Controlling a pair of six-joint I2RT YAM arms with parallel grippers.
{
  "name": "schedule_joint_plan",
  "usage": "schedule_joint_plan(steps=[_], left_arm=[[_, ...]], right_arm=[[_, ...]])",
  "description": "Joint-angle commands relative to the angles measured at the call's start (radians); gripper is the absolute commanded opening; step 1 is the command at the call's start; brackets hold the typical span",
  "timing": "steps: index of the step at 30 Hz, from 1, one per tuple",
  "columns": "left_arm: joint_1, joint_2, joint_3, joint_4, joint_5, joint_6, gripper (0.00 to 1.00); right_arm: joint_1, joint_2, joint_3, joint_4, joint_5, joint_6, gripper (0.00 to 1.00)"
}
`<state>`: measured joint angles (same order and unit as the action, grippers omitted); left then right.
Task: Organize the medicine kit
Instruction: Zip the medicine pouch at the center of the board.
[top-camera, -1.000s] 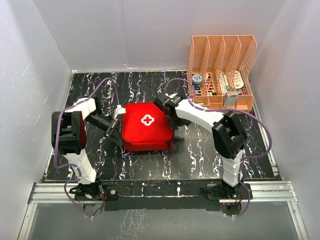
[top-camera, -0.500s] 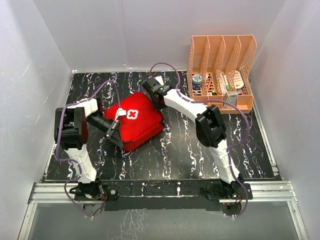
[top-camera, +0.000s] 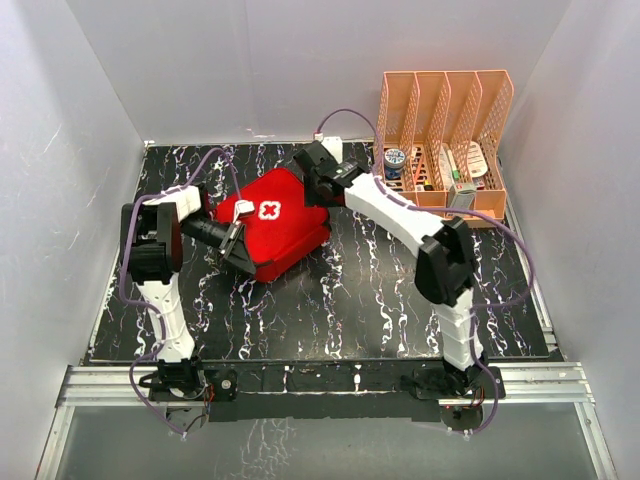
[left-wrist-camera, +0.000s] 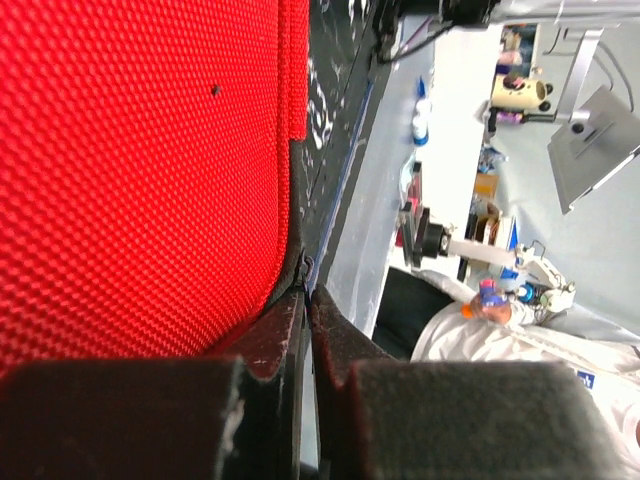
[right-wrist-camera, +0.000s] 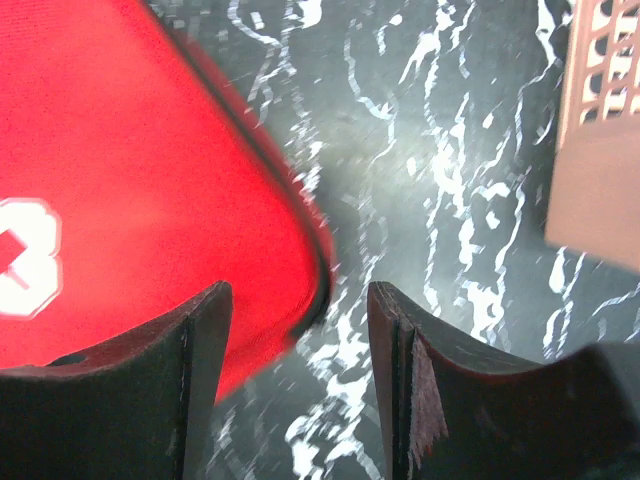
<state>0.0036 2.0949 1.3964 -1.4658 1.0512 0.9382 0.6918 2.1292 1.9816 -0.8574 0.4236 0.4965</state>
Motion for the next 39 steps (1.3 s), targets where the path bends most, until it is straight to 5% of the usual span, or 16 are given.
schedule_joint_plan(steps=[1, 12, 24, 35, 39], left_arm=[[-0.016, 0.051, 0.068, 0.084, 0.163, -0.007, 0.00], [-0.076, 0.068, 0.112, 0.163, 0.198, -0.090, 0.00], [-0.108, 0.044, 0.106, 0.216, 0.206, -0.142, 0.00], [-0.109, 0.047, 0.116, 0.208, 0.204, -0.130, 0.00], [-0.109, 0.047, 0.119, 0.210, 0.203, -0.130, 0.00]], right_arm=[[0.040, -0.206, -0.097, -0.031, -0.106, 0.274, 0.54], [0.130, -0.322, -0.477, 0.134, -0.153, 0.682, 0.54], [0.108, -0.269, -0.450, 0.263, -0.067, 0.913, 0.55], [0.106, -0.199, -0.527, 0.354, -0.277, 1.028, 0.55], [0.107, -0.150, -0.520, 0.327, -0.346, 1.025, 0.47]])
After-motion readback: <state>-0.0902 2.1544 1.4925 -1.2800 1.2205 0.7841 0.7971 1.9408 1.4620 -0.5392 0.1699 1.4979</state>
